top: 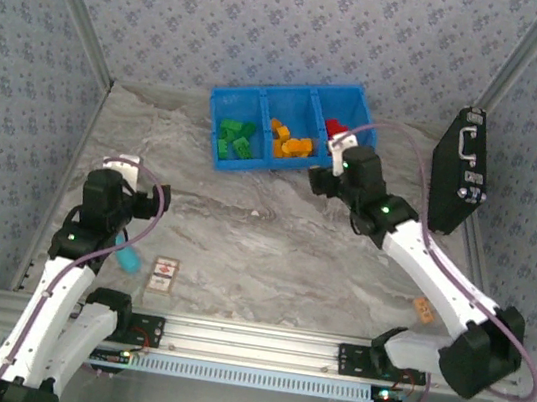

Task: Sort the legos into containers by color
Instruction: Reset both arms

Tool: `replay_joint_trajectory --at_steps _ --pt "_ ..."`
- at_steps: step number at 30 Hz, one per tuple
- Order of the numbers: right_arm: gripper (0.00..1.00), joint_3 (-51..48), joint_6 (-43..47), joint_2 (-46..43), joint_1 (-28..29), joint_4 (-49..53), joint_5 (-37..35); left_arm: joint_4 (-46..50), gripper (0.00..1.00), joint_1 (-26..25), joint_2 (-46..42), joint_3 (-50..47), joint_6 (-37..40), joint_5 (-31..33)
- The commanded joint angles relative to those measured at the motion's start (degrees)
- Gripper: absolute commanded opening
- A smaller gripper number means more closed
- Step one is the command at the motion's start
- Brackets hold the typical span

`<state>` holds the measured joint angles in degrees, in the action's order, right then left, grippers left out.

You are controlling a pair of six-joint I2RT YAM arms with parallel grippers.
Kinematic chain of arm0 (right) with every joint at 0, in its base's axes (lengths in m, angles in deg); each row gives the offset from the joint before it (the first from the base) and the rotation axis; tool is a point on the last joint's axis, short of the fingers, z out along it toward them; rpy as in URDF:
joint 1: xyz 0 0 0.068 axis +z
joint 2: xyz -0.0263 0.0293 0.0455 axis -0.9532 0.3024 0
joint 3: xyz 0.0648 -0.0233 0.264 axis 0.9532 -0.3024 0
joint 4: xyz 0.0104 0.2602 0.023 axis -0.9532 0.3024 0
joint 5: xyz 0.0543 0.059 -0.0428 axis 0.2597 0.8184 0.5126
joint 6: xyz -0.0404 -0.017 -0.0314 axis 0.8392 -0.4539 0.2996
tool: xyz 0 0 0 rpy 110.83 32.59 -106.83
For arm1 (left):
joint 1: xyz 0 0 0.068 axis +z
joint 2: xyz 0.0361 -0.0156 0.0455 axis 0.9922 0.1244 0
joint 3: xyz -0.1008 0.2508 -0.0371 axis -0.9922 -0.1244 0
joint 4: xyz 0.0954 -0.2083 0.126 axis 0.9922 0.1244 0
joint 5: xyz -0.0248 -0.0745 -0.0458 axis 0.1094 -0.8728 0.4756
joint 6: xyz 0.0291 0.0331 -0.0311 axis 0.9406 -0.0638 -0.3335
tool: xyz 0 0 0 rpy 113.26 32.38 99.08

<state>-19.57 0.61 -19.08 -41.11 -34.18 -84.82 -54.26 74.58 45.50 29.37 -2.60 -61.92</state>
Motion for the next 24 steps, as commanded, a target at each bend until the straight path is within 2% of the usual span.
replay_joint_trajectory --at_steps 1,4,6,8,14,17,19,23,24 --pt "0.92 -3.07 0.38 -7.62 -1.36 4.81 -4.02 -9.21 1.0 -0.17 -1.1 -0.22 -1.74 1.2" --pt "1.0 -5.71 -0.8 -14.17 -2.84 7.38 -5.43 -15.73 1.0 -0.23 -0.15 -1.07 -5.38 5.98" --pt "1.0 -7.49 -2.83 -17.47 -3.36 8.11 -6.9 -20.19 1.0 -0.25 1.7 -2.43 -10.05 11.19" --pt "1.0 -9.77 -6.06 -20.65 -4.15 8.03 -7.42 -24.91 1.0 -0.21 4.49 -4.13 -11.57 13.73" --pt "1.0 -17.81 -10.16 -25.87 -5.94 3.3 -5.01 -38.74 1.0 -0.11 15.83 -10.62 -4.76 28.26" --pt "1.0 -19.59 -10.93 -26.26 -7.12 1.73 -3.61 -48.58 1.0 -0.1 22.01 -14.61 -0.63 27.41" --pt "1.0 -20.49 -11.18 -26.1 -7.93 0.12 -2.0 -58.69 1.0 -0.01 26.57 -17.97 3.71 22.77" --pt "1.0 -20.17 -10.38 -26.14 -8.84 -2.48 -0.67 -75.96 1.0 -0.07 34.42 -22.84 8.62 18.99" --pt "1.0 -20.06 -10.08 -26.15 -9.01 -2.9 -0.58 -76.95 1.0 0.18 35.98 -22.53 8.85 18.88"
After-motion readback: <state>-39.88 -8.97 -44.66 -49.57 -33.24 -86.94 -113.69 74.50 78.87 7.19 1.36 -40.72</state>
